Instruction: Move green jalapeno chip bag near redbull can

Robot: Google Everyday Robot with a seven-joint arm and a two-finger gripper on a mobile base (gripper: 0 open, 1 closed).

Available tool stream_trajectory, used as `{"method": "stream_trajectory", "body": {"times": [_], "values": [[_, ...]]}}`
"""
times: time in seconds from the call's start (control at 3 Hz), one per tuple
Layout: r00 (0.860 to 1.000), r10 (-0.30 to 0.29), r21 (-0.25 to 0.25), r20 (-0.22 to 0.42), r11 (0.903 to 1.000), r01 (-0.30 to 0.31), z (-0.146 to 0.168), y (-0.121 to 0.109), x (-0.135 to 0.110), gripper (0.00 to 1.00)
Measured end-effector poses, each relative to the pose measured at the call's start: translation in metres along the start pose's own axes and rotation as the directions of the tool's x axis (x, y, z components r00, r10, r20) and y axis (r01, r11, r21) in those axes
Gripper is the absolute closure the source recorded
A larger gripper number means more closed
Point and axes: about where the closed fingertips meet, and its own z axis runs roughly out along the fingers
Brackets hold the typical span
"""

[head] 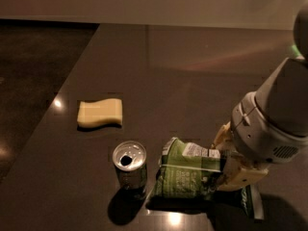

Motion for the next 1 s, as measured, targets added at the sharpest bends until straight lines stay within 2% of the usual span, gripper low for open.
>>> {"method": "stream_trajectory", "body": {"times": [0.33, 0.67, 1.0], "values": [[1.000, -0.023, -0.027, 0.001, 0.9994, 0.023, 0.0083, 0.0044, -0.0073, 0.43], [0.999, -0.034, -0.040, -0.001, 0.9986, 0.034, 0.0146, 0.0073, -0.0107, 0.20], [0.999, -0.036, -0.036, -0.001, 0.9987, 0.036, 0.0145, 0.0064, -0.0117, 0.00]]}}
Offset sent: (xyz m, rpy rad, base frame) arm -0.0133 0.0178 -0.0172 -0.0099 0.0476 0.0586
